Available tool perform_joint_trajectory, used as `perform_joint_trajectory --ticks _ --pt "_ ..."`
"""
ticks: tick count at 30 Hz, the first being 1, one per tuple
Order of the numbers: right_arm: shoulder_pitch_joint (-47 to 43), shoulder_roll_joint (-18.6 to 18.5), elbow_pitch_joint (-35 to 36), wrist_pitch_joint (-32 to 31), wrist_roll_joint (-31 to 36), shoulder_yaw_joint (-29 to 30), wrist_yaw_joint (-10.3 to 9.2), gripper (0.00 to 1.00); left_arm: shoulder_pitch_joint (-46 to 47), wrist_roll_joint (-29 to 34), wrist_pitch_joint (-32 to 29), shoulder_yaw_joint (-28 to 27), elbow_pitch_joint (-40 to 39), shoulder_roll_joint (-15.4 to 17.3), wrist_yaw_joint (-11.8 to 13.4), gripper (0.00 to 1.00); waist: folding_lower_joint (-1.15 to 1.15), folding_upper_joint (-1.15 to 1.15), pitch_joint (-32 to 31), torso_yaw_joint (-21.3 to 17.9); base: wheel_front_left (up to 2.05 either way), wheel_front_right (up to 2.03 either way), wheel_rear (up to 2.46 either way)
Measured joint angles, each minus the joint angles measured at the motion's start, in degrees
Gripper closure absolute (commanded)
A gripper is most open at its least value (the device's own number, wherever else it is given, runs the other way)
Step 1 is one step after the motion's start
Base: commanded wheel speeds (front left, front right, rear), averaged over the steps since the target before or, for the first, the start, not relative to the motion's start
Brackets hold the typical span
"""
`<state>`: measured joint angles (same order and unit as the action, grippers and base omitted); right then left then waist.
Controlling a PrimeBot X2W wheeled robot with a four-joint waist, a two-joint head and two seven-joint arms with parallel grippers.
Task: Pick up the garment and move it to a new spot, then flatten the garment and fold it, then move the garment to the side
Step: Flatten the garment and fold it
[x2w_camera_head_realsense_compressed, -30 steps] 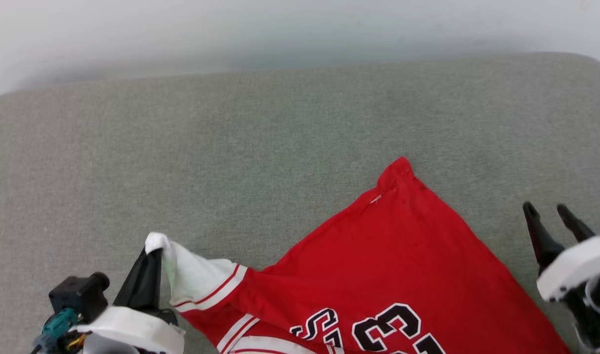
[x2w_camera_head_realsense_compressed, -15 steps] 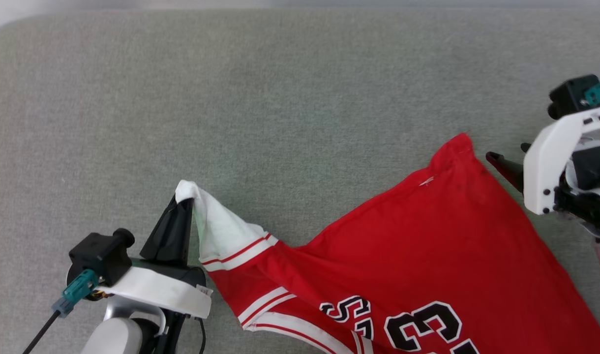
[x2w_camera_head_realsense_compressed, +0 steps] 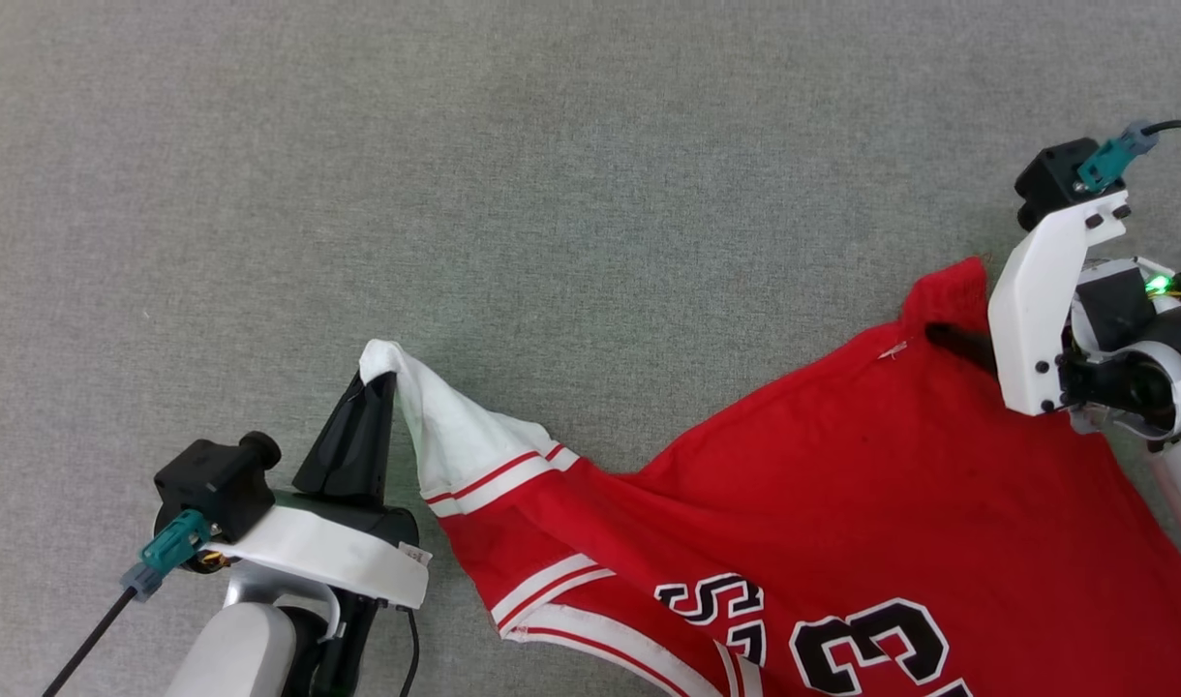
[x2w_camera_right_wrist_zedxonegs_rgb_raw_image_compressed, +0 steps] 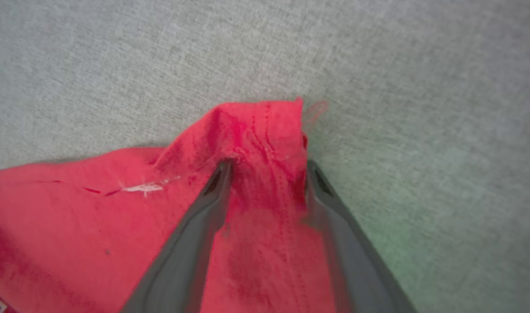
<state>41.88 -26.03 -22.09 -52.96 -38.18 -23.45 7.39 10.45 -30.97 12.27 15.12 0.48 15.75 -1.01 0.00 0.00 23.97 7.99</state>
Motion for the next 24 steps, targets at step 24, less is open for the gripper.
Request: perform_joint_trajectory --ticks 24 --pt "12.24 5.48 -14.45 29.54 8.68 6.16 0.12 1.0 29.2 -0.44 -4.28 -3.16 13.3 5.93 -3.41 1.0 0.0 0.0 -11.68 -7.47 0.0 0.0 0.0"
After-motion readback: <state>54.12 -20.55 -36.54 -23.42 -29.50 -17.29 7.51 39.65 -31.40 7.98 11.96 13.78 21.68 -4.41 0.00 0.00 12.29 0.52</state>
